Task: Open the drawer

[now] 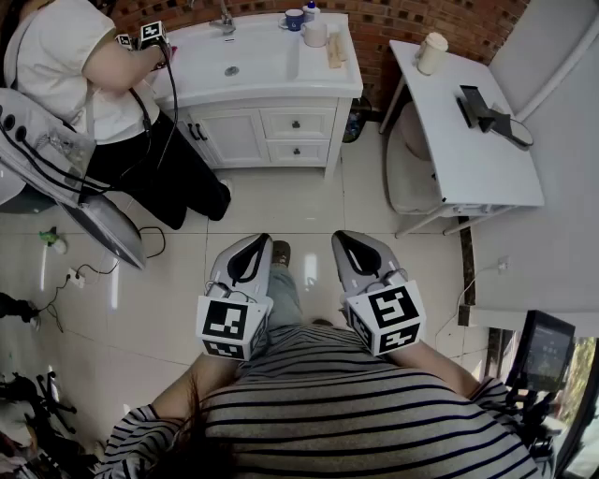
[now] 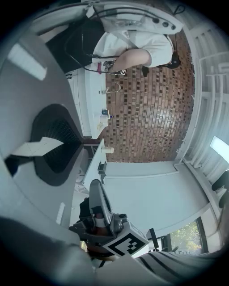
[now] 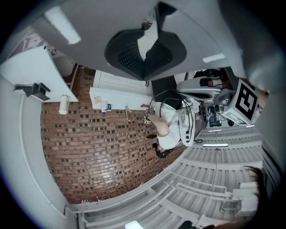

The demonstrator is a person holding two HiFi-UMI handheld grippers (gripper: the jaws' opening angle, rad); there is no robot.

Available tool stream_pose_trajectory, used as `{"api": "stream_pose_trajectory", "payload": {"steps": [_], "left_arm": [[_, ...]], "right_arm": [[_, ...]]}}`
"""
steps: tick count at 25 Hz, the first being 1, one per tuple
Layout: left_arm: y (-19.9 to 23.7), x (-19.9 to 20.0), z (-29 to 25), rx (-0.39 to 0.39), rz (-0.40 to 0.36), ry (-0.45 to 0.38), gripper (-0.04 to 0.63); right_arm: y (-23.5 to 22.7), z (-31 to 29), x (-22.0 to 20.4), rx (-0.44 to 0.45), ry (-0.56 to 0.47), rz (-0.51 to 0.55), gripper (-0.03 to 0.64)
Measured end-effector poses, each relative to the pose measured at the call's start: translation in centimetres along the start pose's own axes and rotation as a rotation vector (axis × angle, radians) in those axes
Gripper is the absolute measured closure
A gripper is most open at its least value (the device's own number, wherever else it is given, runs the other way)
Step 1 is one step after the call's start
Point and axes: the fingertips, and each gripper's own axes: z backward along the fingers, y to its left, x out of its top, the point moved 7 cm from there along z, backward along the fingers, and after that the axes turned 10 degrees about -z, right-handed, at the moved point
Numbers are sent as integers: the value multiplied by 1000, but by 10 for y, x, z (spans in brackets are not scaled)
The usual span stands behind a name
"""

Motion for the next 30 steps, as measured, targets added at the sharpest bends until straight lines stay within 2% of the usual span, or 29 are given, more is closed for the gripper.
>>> {"api": "stream_pose_trajectory", "payload": {"steps": [4,8,13,17,21,24,30], "left_arm": [[49,-7,-58,-27,-9,19,580],[104,-9,-132,-83,-30,36,580],[172,-21,-222,-151,-33,86,580],[201,-46,-285,-150,-39,111,580],[207,-74,-326,-103,-3,129,580],[210,-94,-351,-70,17,108,580],[215,-157,-387,-18,20,90,580]], "right_arm": [[-18,-69,17,-5,17,5,615],[-41,-150,50,-25,22,1,615],[-82,-260,63,-71,98,-22,615],[-118,-342,46,-103,148,-53,615],[-145,-398,19,-72,175,-61,615],[-169,-433,-7,-64,176,-47,615],[-215,-506,-71,-154,175,-59,615]]}}
